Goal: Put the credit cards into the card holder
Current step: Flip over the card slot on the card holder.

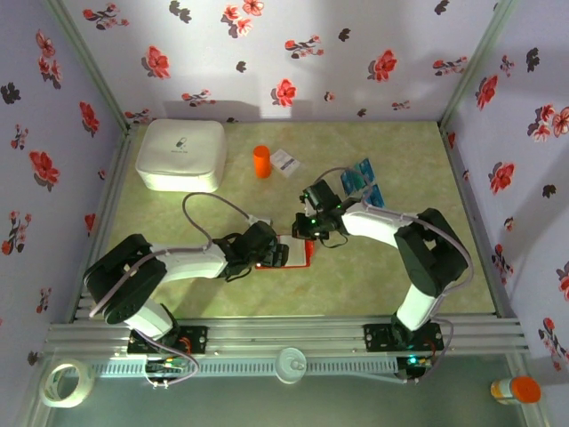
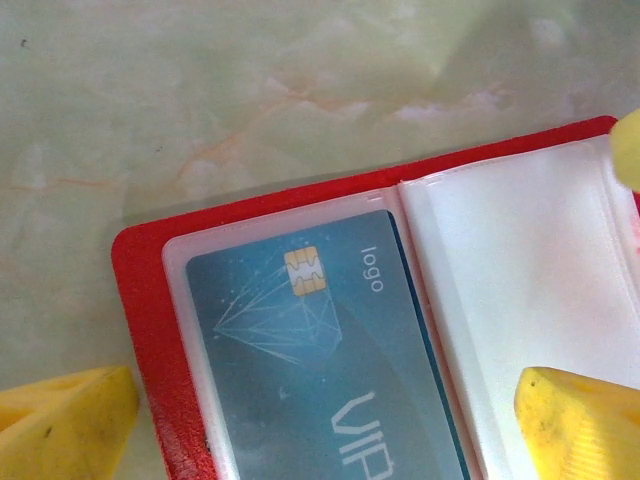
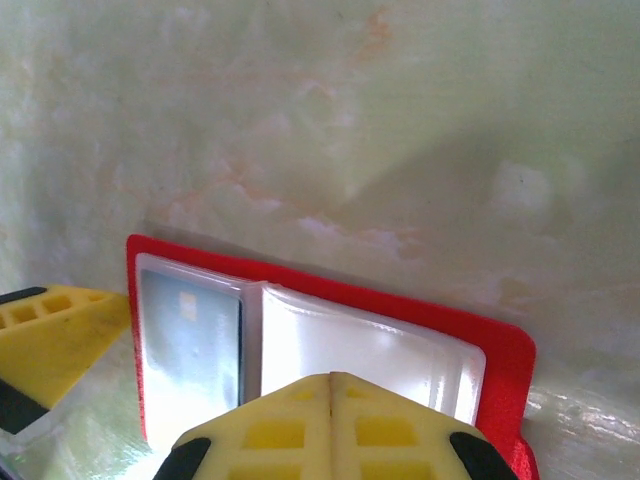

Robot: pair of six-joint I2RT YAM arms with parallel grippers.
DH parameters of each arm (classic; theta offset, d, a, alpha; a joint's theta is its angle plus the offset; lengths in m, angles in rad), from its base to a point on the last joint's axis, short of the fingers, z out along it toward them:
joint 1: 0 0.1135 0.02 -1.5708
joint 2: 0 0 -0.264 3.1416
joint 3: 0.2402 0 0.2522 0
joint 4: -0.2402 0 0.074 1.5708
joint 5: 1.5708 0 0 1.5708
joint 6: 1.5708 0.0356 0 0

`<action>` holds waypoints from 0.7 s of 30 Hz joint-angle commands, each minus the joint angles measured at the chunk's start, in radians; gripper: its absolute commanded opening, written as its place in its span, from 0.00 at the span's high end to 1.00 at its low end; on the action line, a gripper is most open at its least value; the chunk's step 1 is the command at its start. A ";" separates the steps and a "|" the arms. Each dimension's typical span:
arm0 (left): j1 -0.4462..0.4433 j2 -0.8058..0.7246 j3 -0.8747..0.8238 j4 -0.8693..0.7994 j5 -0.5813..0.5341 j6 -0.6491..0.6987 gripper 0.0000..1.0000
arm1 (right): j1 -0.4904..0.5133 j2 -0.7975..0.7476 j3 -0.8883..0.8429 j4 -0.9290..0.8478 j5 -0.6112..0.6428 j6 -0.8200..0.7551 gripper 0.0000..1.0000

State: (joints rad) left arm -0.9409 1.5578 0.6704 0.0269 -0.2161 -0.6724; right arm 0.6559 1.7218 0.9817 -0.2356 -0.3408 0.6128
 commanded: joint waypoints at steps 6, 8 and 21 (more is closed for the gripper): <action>-0.007 -0.006 0.011 -0.004 0.024 -0.006 0.00 | 0.005 0.074 -0.010 0.010 -0.036 -0.003 1.00; -0.007 -0.006 0.011 -0.004 0.024 -0.007 0.00 | 0.015 0.085 -0.008 0.022 -0.045 0.007 1.00; -0.007 0.019 0.021 -0.001 0.027 0.000 0.00 | 0.045 0.101 -0.006 0.076 -0.058 0.056 1.00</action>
State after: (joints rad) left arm -0.9409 1.5578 0.6724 0.0261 -0.2096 -0.6720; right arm 0.6930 1.8015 0.9810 -0.1719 -0.3820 0.6453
